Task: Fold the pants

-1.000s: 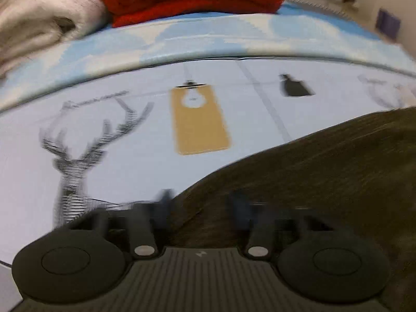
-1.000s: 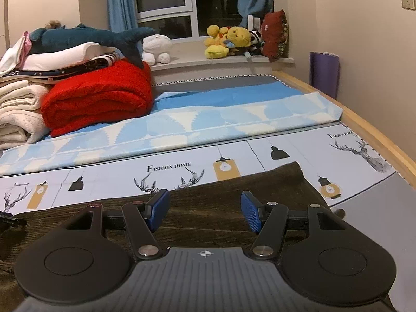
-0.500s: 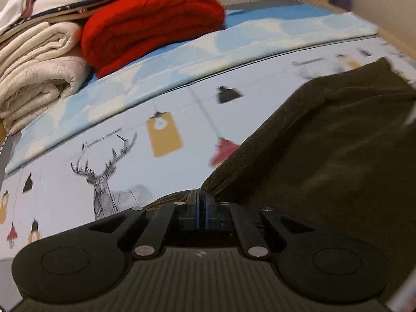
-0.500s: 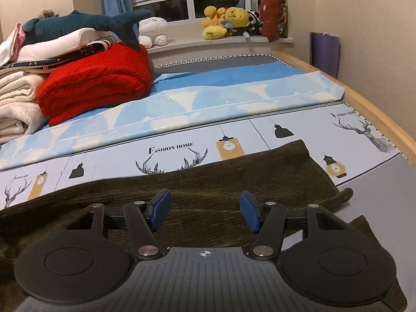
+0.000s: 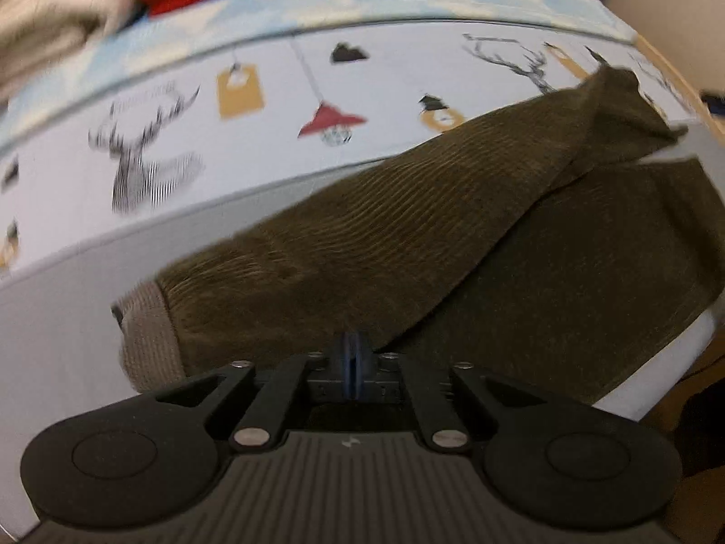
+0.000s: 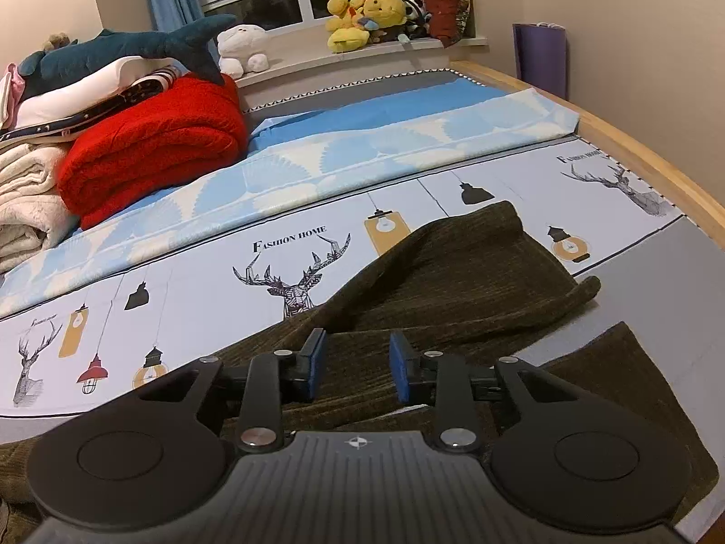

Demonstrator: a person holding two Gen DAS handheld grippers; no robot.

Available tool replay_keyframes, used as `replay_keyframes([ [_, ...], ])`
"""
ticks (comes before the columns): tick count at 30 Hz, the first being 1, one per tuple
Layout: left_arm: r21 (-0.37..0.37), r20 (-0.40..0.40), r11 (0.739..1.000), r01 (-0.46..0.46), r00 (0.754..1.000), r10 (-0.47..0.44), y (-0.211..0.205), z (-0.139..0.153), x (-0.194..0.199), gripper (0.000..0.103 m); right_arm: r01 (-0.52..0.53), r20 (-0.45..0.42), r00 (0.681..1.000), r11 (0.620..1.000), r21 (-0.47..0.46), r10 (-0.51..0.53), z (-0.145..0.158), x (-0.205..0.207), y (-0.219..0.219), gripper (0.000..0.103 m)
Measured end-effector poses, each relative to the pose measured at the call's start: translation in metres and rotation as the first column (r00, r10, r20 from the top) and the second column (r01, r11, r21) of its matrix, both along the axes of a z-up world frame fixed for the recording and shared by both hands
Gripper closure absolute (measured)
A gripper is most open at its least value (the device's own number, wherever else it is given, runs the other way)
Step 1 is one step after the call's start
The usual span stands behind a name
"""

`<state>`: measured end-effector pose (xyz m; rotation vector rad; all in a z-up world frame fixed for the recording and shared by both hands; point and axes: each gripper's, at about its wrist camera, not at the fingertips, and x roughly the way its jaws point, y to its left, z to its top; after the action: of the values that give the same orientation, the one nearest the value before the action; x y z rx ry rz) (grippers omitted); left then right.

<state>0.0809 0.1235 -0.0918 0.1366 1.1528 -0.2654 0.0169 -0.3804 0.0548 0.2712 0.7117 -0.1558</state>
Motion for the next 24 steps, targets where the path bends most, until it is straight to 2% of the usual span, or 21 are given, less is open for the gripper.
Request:
replay_keyframes([
  [2,-0.066,-0.039,0.995,-0.075,0.997,0.073,0.015,0.0,0.004,0.045,0.009,-0.005,1.0,1.0,0.014,-0.009,-0.001,-0.002,-0.004,0.072],
  [4,-0.138,-0.082,0.981,-0.138,0.989,0.127,0.027,-0.002,0.008,0.032,0.012,-0.01,1.0,1.0,0.029,-0.012,-0.002,-0.001,-0.008,0.072],
  [6,-0.184,-0.16,0.966,-0.182,0.975,0.153,0.035,-0.011,0.012,0.032,0.015,-0.015,1.0,0.999,0.037,-0.014,-0.003,-0.001,-0.011,0.072],
  [10,-0.198,-0.291,0.934,-0.297,0.928,0.234,0.052,-0.03,0.021,0.032,0.032,-0.042,0.999,0.998,0.055,-0.029,-0.009,0.005,-0.014,0.071],
  [15,-0.198,-0.361,0.893,-0.404,0.877,0.317,0.066,-0.045,0.035,0.027,0.013,-0.047,0.999,0.997,0.072,-0.01,-0.012,0.014,-0.012,0.071],
  [18,-0.182,-0.357,0.877,-0.445,0.861,0.363,0.069,-0.048,0.043,0.025,0.007,-0.048,0.999,0.997,0.078,-0.003,-0.014,0.022,-0.012,0.071],
  [19,-0.182,-0.343,0.861,-0.475,0.851,0.397,0.073,-0.046,0.045,0.025,0.01,-0.046,0.999,0.996,0.085,-0.006,-0.015,0.025,-0.012,0.071],
  [22,-0.253,-0.311,0.759,-0.6,0.793,0.523,0.092,-0.032,0.051,0.025,0.027,-0.033,0.999,0.991,0.13,-0.023,-0.019,0.035,-0.019,0.07],
  [24,-0.304,-0.302,0.709,-0.637,0.77,0.562,0.099,-0.024,0.053,0.025,0.043,-0.026,0.999,0.985,0.166,-0.039,-0.024,0.044,-0.025,0.07],
])
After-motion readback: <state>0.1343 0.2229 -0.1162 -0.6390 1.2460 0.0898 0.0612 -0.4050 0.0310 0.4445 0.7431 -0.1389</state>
